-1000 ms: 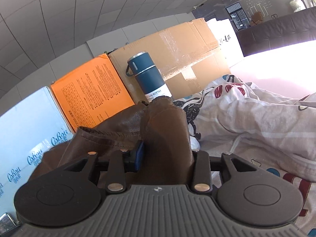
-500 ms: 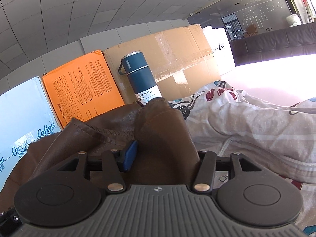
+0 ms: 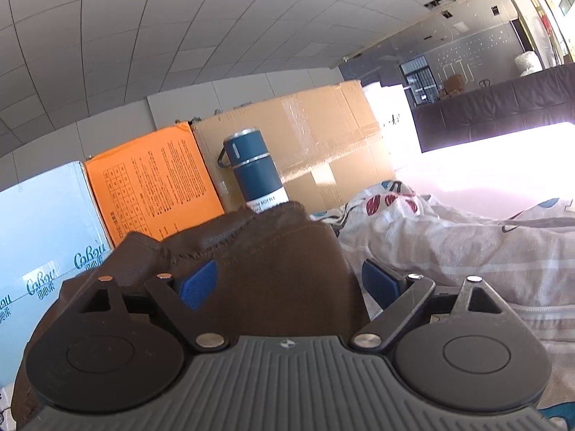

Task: Fold clothes
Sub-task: 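Lift the folded jacket with both grippers and set it on the clothes pile, then open both grippers and withdraw them from the folded jacket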

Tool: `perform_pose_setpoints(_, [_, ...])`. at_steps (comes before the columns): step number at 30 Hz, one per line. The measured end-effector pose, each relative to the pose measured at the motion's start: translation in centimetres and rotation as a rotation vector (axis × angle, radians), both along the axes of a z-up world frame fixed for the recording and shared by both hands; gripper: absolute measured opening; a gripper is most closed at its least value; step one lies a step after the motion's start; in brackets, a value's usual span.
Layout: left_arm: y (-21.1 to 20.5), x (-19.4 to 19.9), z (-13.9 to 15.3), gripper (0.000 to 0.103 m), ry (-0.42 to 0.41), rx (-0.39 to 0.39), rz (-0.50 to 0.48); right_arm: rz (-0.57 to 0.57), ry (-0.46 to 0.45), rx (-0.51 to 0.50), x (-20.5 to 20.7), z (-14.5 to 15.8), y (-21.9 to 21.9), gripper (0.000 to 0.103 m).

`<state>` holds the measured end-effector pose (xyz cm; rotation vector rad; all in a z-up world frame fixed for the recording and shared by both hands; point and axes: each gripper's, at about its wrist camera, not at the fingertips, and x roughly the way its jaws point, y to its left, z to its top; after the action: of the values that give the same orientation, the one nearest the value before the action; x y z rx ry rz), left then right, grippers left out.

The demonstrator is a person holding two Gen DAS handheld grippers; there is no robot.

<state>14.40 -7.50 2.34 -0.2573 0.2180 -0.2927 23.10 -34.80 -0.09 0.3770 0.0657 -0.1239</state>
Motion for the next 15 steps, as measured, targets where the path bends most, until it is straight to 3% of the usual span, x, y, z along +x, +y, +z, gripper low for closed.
perform_pose_setpoints(3, [1.3,-2.0,0.6,0.103,-0.012,0.015,0.016,-0.079,-0.085,-0.02,-1.8,0.6,0.2,0.103])
perform_pose_setpoints(11, [4.1,-6.0,1.4,0.103,-0.033,0.037,0.05,-0.2,-0.224,-0.035,-7.1,3.3,1.3,0.103])
perform_pose_setpoints(15, [5.0,-7.5,1.8,0.103,-0.042,0.034,0.031,-0.167,-0.259,-0.053,-11.0,5.4,2.4,0.103])
